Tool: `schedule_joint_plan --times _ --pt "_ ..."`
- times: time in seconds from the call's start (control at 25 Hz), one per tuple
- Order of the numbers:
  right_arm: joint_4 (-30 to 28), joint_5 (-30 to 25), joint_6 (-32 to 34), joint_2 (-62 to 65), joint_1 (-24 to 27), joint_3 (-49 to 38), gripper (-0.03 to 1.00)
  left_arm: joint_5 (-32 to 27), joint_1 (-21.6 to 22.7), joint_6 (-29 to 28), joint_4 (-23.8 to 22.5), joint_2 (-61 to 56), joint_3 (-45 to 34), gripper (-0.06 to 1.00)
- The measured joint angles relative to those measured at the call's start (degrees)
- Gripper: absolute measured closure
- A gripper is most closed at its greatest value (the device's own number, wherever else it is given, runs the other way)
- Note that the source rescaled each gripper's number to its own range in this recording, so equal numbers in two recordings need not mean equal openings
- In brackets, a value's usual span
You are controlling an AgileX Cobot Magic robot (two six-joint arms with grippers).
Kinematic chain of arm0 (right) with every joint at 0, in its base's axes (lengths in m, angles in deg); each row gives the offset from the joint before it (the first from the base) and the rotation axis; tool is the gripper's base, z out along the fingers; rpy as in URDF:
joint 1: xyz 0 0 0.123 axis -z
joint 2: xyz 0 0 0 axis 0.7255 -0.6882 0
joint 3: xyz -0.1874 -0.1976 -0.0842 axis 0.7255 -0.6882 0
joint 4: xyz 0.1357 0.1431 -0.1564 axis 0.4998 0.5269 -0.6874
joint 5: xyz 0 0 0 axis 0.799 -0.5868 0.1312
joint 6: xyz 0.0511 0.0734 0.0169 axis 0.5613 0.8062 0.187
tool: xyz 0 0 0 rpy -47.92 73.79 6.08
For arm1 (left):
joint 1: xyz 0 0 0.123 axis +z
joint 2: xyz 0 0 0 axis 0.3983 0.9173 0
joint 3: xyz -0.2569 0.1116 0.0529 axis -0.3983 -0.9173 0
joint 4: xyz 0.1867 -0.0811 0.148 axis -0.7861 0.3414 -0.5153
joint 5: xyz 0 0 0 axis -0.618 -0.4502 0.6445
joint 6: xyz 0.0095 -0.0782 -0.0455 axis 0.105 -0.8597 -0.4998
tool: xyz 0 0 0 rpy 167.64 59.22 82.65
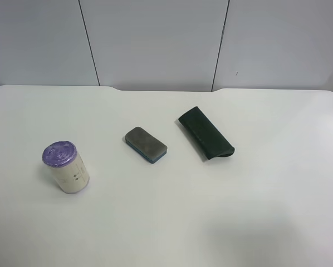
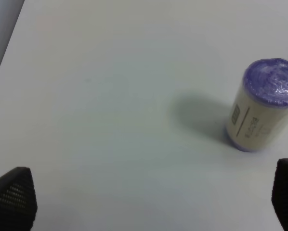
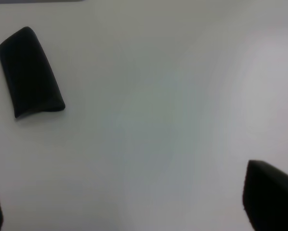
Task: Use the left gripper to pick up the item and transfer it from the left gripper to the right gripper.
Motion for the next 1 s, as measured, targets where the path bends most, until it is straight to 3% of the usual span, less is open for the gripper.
schedule_joint_plan --times 0.56,1.0 --pt "0.00 0.00 0.00 0.00 0.00 0.00 -0.03 -0.06 0.00 -0.05 0.35 1.84 0.15 -0.06" --pt "0.00 0.00 0.00 0.00 0.00 0.00 -0.03 -2.27 -0.60 0.79 0.35 25.45 14.25 -0.06"
